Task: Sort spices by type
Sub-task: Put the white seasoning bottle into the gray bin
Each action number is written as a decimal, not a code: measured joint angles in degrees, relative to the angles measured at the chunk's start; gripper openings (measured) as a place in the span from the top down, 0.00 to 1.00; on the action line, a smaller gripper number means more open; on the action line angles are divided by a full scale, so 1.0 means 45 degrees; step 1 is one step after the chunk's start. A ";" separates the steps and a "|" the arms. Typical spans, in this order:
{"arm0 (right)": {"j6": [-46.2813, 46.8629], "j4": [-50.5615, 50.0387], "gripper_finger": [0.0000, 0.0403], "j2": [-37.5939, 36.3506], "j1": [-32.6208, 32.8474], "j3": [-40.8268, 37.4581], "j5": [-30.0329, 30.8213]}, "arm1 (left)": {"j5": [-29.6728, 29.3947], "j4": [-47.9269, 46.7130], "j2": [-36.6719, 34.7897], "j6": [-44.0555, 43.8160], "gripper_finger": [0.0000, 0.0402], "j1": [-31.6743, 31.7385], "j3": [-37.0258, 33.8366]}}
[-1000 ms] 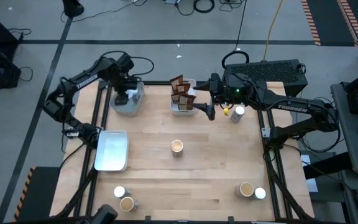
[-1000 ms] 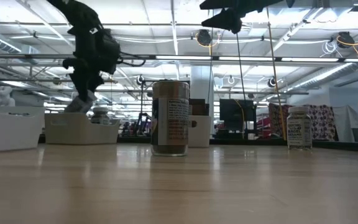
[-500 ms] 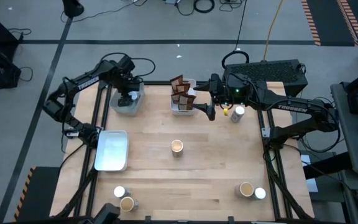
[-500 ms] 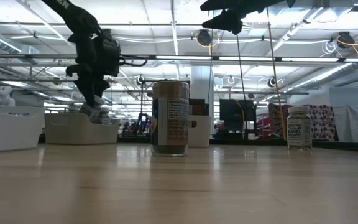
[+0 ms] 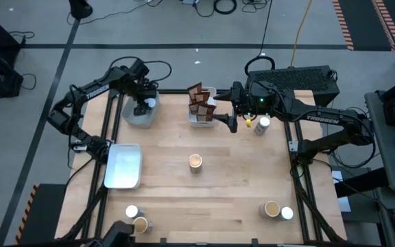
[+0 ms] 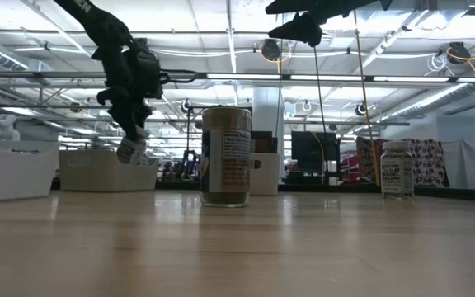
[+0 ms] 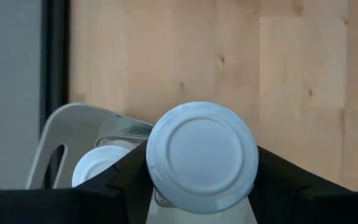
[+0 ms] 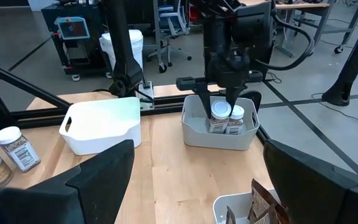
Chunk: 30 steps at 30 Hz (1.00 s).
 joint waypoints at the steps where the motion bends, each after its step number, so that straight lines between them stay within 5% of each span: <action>1: 0.0000 0.0000 0.15 -0.0001 0.0000 -0.0001 0.0000 | 0.0054 0.0064 0.0000 -0.0013 0.48 0.0038 0.0000; 16: 0.0049 -0.0063 0.15 0.0000 0.0010 0.0000 -0.0001 | -0.0460 -0.0001 0.0894 -0.0404 0.47 0.0073 0.0000; 30: 0.0097 -0.0107 0.15 -0.0001 0.0010 -0.0001 -0.0005 | -0.1449 -0.0405 0.0889 -0.1059 0.32 0.0064 0.0000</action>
